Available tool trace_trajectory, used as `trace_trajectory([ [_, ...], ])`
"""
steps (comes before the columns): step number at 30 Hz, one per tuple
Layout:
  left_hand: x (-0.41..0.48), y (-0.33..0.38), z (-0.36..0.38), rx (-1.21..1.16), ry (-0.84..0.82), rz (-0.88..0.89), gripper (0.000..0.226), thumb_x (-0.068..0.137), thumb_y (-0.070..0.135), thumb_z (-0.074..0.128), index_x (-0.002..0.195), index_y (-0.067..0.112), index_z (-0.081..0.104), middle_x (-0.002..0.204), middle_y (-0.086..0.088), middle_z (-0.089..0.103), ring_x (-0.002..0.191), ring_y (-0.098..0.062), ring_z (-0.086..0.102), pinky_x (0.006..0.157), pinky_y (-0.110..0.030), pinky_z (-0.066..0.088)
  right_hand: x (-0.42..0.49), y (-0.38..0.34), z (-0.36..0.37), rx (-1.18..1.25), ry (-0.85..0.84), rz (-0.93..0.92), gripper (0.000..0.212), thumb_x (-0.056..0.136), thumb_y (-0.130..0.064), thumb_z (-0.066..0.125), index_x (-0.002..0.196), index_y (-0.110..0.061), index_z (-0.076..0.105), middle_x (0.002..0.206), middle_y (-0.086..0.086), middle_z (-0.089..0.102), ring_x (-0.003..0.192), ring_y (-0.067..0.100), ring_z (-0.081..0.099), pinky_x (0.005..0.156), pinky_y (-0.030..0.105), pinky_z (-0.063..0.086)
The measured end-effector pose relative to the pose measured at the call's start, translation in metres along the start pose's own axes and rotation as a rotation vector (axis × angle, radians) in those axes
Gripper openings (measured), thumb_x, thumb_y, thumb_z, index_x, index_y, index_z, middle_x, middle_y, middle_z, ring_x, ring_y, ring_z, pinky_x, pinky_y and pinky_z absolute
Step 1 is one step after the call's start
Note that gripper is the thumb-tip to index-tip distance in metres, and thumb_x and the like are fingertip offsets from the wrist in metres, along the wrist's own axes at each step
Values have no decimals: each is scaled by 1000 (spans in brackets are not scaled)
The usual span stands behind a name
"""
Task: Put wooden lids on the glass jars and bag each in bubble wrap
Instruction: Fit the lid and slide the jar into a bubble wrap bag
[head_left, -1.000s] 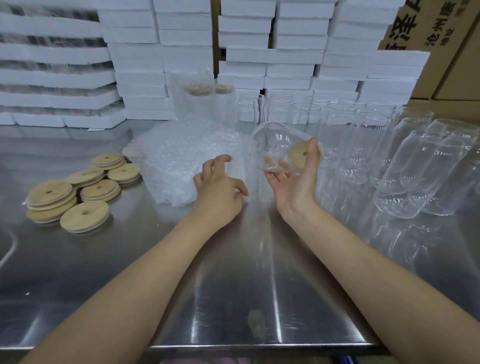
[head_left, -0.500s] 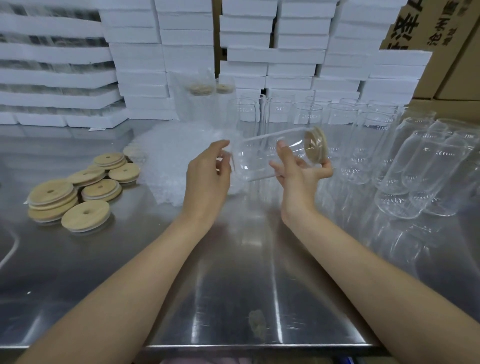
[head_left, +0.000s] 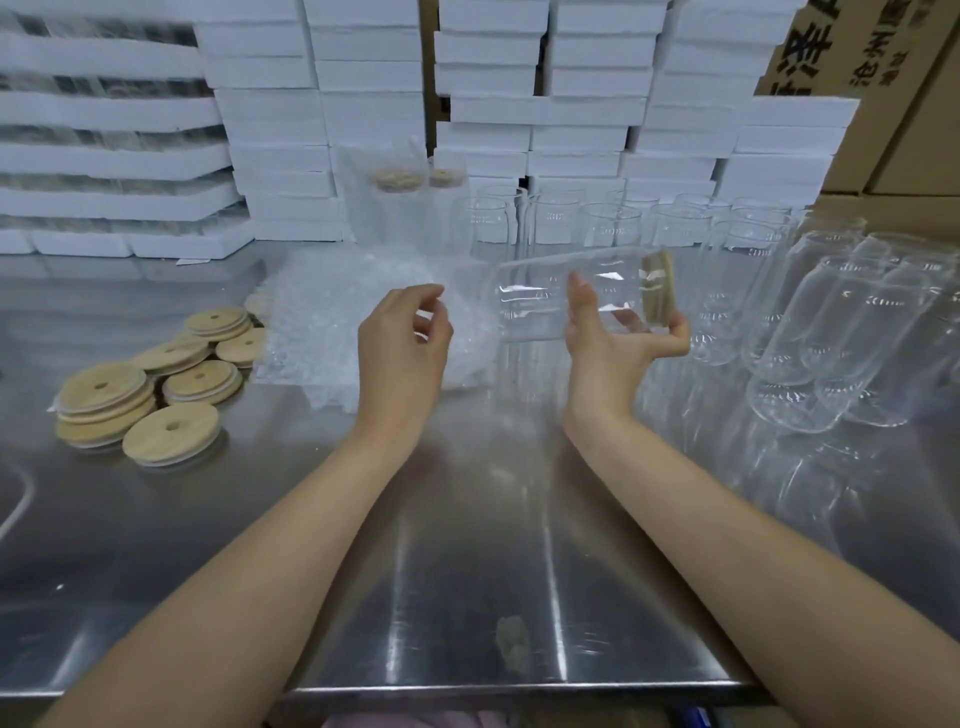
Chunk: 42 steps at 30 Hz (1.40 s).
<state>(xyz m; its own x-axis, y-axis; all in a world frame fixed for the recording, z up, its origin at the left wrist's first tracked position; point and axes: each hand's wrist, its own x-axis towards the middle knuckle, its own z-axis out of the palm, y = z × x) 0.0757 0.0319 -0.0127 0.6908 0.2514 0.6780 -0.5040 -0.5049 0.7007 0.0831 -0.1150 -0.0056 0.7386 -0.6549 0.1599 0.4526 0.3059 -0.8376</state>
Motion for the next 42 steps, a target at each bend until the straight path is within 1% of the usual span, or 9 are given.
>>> trace_trajectory([
  [8, -2, -2, 4, -94, -89, -188, 8, 89, 6, 61, 87, 13, 62, 83, -2, 70, 78, -16, 69, 73, -16, 52, -2, -4, 0, 345, -164, 389, 68, 82, -41, 74, 123, -23, 24, 122, 15, 49, 86, 31, 74, 77, 37, 61],
  [12, -1, 2, 1, -173, -48, -256, 14, 87, 3, 60, 79, 13, 65, 75, -3, 69, 66, -14, 66, 70, -28, 56, -10, 1, 4, 225, -247, 372, 74, 80, -29, 79, 127, -22, 21, 121, 10, 52, 86, 30, 74, 75, 34, 61],
  [17, 8, 5, -8, -244, 38, -300, 12, 86, 14, 63, 77, 20, 68, 72, 7, 66, 66, -7, 62, 68, -17, 48, -10, 2, 1, 138, -168, 340, 85, 78, -21, 83, 129, -21, 15, 108, -3, 49, 97, 28, 71, 87, 39, 58],
  [22, -1, 15, -5, -140, -84, 164, 7, 85, 6, 67, 82, 11, 70, 79, 2, 63, 70, -5, 57, 69, -19, 47, -16, 6, 3, 101, -158, 342, 85, 77, -24, 83, 127, -22, 15, 117, 4, 49, 95, 24, 72, 87, 36, 58],
  [26, -5, 13, -2, 189, -175, 602, 6, 84, 15, 71, 89, 13, 74, 88, -4, 60, 80, -17, 54, 72, -38, 44, -14, 2, 3, 213, -95, 379, 81, 78, -28, 82, 127, -23, 18, 121, 5, 50, 88, 26, 74, 83, 40, 60],
  [29, -1, 9, -3, 429, -187, 720, 36, 76, 27, 76, 112, 24, 71, 117, -6, 57, 110, -22, 43, 91, -36, 30, -16, -1, 2, 303, -63, 437, 77, 78, -36, 80, 126, -21, 22, 119, 10, 51, 72, 21, 75, 68, 34, 62],
  [33, 8, 9, -10, 502, -203, 824, 74, 67, -9, 54, 135, 22, 51, 131, -5, 54, 118, -22, 39, 95, -35, 25, -22, -5, 1, 311, -77, 507, 67, 78, -42, 79, 120, -20, 32, 118, 16, 45, 61, 14, 73, 59, 29, 59],
  [36, 11, 9, -14, 422, -115, 865, 66, 75, -13, 39, 132, 17, 54, 127, -3, 60, 114, -22, 45, 93, -34, 31, -27, -7, 0, 328, -201, 599, 62, 79, -46, 76, 119, -19, 36, 126, 18, 42, 76, 21, 74, 67, 35, 60],
  [42, 10, 6, -6, 429, -21, 1027, 34, 91, -5, 59, 118, 14, 69, 124, 2, 64, 119, -20, 49, 92, -36, 39, -39, -9, 3, 365, -295, 710, 90, 54, -52, 78, 128, -13, 46, 131, 21, 49, 116, 29, 59, 96, 50, 52],
])
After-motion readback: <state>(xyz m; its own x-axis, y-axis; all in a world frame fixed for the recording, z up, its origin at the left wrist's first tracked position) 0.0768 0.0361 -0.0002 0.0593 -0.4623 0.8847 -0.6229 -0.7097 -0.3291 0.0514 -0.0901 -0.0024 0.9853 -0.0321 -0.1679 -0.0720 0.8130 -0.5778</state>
